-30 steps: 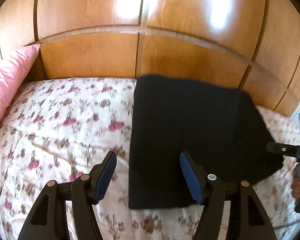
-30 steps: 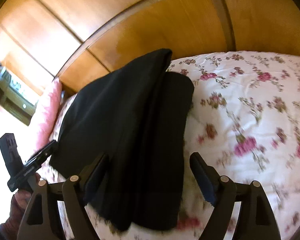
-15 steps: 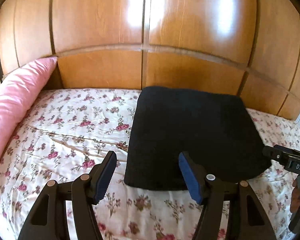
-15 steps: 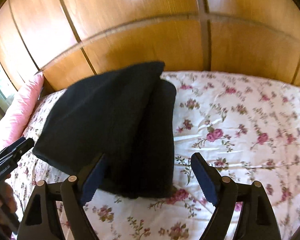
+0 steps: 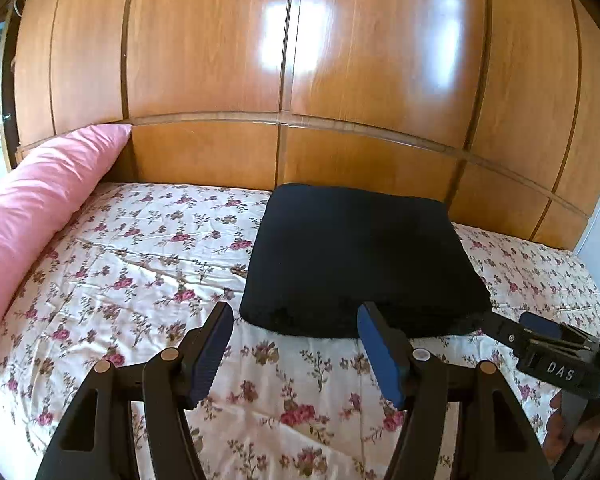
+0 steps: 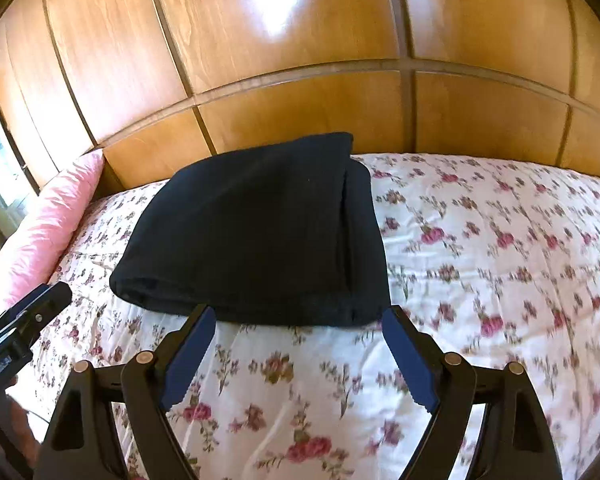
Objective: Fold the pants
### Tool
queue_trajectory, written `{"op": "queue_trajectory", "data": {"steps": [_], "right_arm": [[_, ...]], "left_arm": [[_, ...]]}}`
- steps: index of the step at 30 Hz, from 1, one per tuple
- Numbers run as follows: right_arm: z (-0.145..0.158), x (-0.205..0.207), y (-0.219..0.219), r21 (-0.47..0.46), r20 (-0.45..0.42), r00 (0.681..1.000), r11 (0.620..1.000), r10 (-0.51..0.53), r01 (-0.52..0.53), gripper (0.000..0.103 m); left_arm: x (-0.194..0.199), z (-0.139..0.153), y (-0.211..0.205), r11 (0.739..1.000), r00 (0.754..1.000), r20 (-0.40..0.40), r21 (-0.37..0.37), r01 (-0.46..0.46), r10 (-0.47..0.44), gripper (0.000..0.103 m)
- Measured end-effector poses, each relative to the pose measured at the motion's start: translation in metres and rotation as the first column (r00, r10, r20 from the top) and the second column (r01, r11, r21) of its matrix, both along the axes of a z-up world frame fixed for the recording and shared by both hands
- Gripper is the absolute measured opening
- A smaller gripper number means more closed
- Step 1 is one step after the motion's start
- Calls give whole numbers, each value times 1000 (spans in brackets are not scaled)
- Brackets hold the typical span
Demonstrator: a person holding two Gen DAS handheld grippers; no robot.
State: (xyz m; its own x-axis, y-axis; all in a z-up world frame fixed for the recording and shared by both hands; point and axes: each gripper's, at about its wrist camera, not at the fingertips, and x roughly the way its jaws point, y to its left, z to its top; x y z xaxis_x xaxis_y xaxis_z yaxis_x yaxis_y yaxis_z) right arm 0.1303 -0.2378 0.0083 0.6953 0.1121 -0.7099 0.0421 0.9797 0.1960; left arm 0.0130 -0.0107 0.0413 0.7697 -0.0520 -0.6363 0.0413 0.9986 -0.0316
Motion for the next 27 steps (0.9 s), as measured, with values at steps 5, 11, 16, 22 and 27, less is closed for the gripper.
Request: {"op": "queue_trajectory", "data": {"steps": [5, 11, 16, 22, 27], "right_arm": [[-1, -23, 10, -41, 16, 999, 999, -32, 32, 88], [7, -38, 21, -104, 53, 998, 994, -35, 41, 92], [13, -44, 28, -132, 73, 997, 991, -28, 37, 92], [16, -47, 32, -143, 78, 997, 989, -26, 37, 93], [17, -48, 33, -140, 77, 997, 990, -21, 32, 93]], "left_arm": [[-12, -1, 0, 1000, 1000, 0, -9, -6, 6, 66], [-25, -4, -3, 1000, 1000, -8, -6, -4, 4, 73], [-32, -5, -7, 1000, 1000, -14, 2, 1, -1, 76], [-35, -4, -8, 1000, 1000, -3, 12, -5, 5, 81], [-34, -4, -6, 1000, 1000, -6, 9, -18, 18, 81]]}}
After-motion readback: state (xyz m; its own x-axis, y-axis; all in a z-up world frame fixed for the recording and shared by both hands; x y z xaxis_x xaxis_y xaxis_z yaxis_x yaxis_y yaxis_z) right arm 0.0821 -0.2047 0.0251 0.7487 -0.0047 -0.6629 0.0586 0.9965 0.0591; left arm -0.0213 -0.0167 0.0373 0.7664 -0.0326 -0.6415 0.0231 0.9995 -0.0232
